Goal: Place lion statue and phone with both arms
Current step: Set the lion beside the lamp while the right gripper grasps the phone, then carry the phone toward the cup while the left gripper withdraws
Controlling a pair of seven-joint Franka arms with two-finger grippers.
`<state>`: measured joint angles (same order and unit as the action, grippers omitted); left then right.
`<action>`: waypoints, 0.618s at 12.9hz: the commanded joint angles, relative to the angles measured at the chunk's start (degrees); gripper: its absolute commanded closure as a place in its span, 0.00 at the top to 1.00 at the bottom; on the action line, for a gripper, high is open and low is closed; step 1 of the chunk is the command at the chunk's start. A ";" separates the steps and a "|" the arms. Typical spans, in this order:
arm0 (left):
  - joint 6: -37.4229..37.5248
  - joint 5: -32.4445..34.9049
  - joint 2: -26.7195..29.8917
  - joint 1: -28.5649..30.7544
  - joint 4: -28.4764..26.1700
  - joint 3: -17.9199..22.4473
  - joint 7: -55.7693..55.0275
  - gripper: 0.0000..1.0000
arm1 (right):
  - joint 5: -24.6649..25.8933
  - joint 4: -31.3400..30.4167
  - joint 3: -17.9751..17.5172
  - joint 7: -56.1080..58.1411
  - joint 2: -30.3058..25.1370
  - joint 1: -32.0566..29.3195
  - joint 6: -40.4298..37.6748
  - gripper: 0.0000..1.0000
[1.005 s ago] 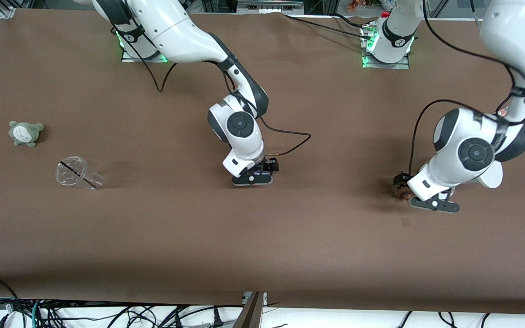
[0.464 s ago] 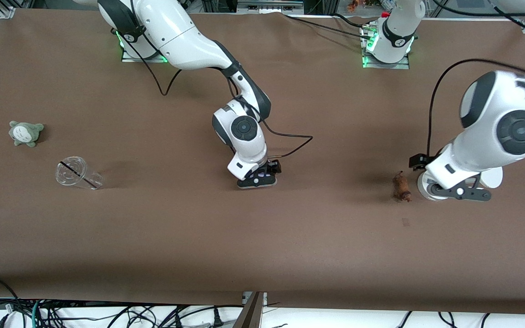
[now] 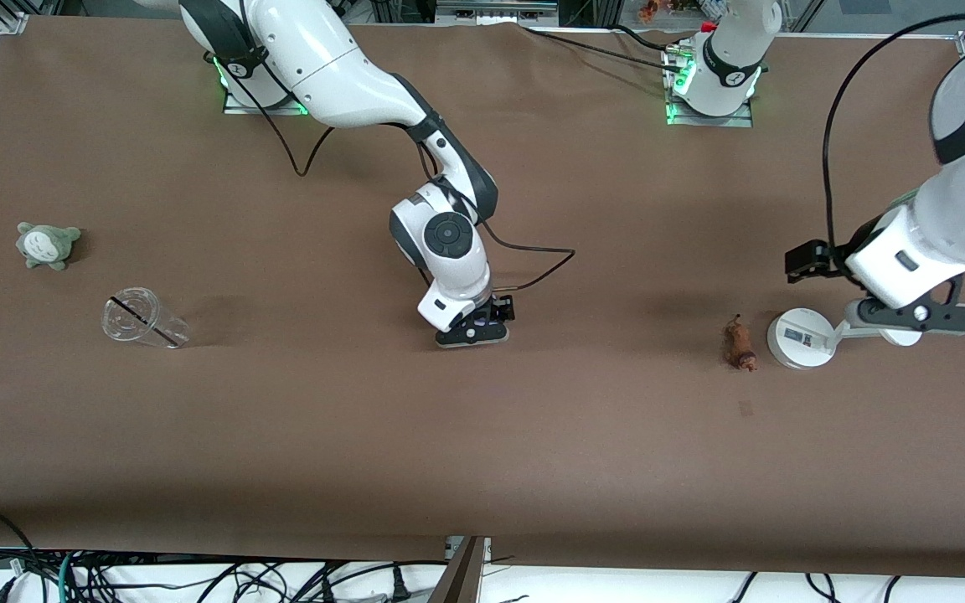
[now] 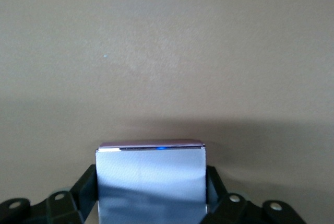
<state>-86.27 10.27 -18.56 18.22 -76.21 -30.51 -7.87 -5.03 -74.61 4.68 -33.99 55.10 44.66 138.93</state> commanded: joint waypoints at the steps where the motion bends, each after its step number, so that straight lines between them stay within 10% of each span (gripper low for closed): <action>1: 0.14 -3.32 6.06 -3.68 -4.37 6.90 0.05 1.00 | -0.15 0.52 0.86 3.73 -3.31 -2.02 -5.31 0.00; 5: -9.06 -8.08 17.04 -15.73 -18.68 23.97 0.66 1.00 | -0.94 -2.98 0.86 13.48 -13.06 -9.13 -18.32 0.00; 8: -9.90 -8.52 19.70 -16.91 -22.59 24.63 0.05 1.00 | -0.95 -10.00 1.03 21.58 -21.15 -14.67 -22.47 0.00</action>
<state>-94.72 3.14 -2.72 2.46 -93.76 -6.99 -7.75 -5.13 -76.48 6.47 -16.67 41.13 32.80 117.81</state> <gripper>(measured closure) 0.000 0.150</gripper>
